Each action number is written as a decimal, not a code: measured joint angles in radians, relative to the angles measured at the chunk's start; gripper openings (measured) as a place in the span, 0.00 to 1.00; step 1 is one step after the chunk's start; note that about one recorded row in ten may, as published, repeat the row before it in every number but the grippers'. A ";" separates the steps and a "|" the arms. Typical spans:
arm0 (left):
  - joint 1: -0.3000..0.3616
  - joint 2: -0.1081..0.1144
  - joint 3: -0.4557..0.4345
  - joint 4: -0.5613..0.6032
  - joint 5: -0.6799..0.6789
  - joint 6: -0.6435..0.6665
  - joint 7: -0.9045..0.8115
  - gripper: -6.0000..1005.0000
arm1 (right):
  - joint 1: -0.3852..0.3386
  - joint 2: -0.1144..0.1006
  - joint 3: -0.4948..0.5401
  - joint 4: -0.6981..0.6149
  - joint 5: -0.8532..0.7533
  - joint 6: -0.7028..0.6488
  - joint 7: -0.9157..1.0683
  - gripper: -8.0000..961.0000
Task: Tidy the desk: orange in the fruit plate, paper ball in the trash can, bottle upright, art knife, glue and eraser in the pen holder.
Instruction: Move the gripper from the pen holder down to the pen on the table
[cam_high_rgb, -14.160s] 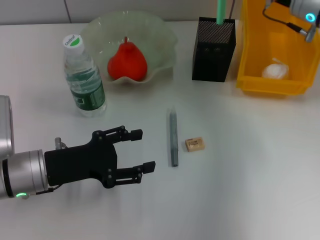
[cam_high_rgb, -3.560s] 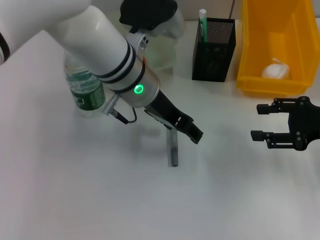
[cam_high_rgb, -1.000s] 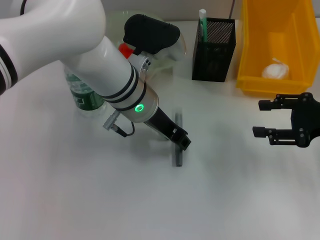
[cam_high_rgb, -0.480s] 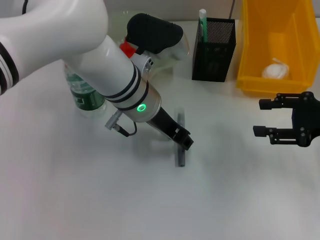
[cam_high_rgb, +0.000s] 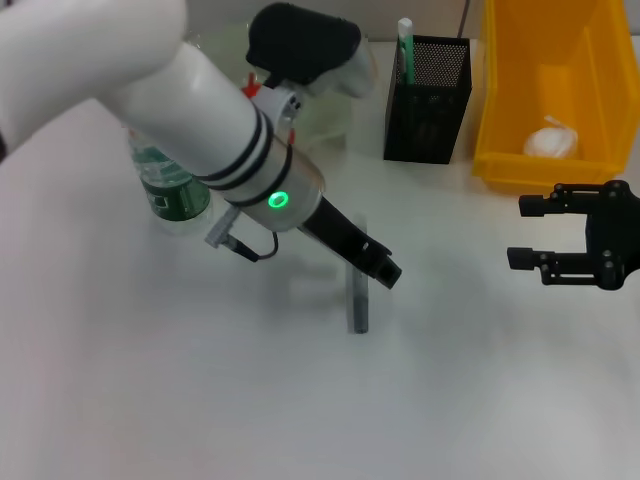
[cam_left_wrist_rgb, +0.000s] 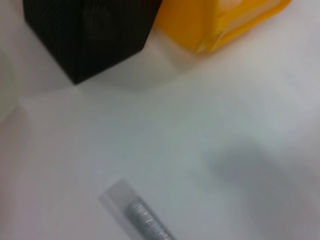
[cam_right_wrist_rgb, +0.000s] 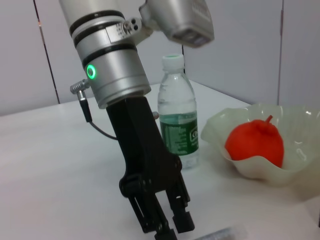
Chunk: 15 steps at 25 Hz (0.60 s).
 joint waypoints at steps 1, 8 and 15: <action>0.021 0.002 -0.022 0.028 -0.001 0.017 0.020 0.49 | 0.000 -0.001 0.004 -0.004 0.000 -0.005 0.007 0.72; 0.195 0.008 -0.273 0.172 -0.142 0.185 0.318 0.49 | 0.000 -0.008 0.048 -0.012 -0.004 -0.026 0.059 0.72; 0.375 0.014 -0.573 0.085 -0.449 0.424 0.992 0.49 | 0.031 -0.008 0.044 -0.042 -0.005 -0.032 0.224 0.72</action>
